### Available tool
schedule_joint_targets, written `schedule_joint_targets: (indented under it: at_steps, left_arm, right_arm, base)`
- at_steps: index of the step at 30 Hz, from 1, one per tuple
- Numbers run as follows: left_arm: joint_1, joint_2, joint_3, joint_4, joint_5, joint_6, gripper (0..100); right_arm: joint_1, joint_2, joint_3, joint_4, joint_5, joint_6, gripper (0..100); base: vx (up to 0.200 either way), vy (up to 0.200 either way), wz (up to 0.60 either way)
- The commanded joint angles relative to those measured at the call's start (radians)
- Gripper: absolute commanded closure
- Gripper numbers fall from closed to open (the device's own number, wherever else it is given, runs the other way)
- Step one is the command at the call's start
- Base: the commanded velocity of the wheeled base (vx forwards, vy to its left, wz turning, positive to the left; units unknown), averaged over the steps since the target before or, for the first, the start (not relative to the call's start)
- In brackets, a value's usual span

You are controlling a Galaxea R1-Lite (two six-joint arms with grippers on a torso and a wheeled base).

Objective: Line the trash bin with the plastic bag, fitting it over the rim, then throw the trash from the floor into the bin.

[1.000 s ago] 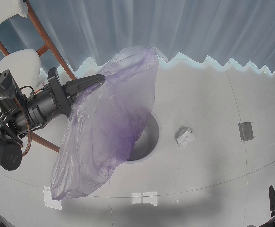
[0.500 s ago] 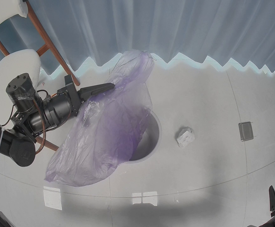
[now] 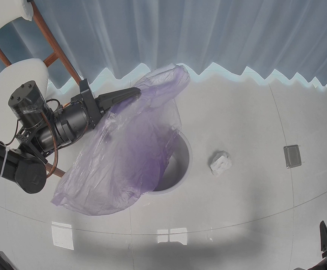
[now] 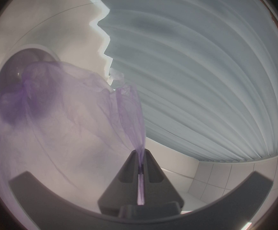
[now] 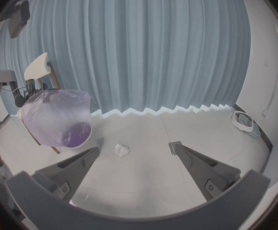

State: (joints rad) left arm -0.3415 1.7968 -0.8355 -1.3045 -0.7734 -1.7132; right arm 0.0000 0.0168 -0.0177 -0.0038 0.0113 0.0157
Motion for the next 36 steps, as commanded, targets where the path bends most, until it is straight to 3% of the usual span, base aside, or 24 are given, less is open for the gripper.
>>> schedule_joint_targets:
  at_steps: [1, 8, 11, 15, 25, 36]
  left_arm:
    - [-0.013, -0.001, -0.002, -0.006, 0.002, -0.002, 100]
    - [-0.063, 0.03, -0.017, -0.053, 0.0, 0.046, 100]
    - [-0.082, 0.029, 0.041, -0.124, 0.011, 0.061, 100]
    - [-0.073, -0.008, 0.111, -0.164, 0.002, 0.058, 100]
    - [-0.019, -0.042, 0.144, -0.168, 0.003, 0.061, 100]
    - [-0.017, -0.039, 0.162, -0.182, 0.002, 0.064, 100]
  right_arm:
    - [0.0, -0.017, 0.018, -0.001, 0.001, 0.0, 0]
    - [0.0, -0.017, 0.018, -0.001, 0.001, 0.0, 0]
    - [0.0, -0.017, 0.018, -0.001, 0.001, 0.0, 0]
    - [0.0, -0.017, 0.018, 0.001, -0.001, 0.0, 0]
    - [0.0, -0.017, 0.018, 0.002, 0.001, -0.005, 0]
    - [0.002, -0.017, 0.012, -0.025, 0.003, -0.016, 0]
  base:
    - [0.0, 0.0, 0.0]
    - [0.0, 0.0, 0.0]
    - [0.0, 0.0, 0.0]
    - [0.0, 0.0, 0.0]
    - [0.0, 0.0, 0.0]
    - [0.0, 0.0, 0.0]
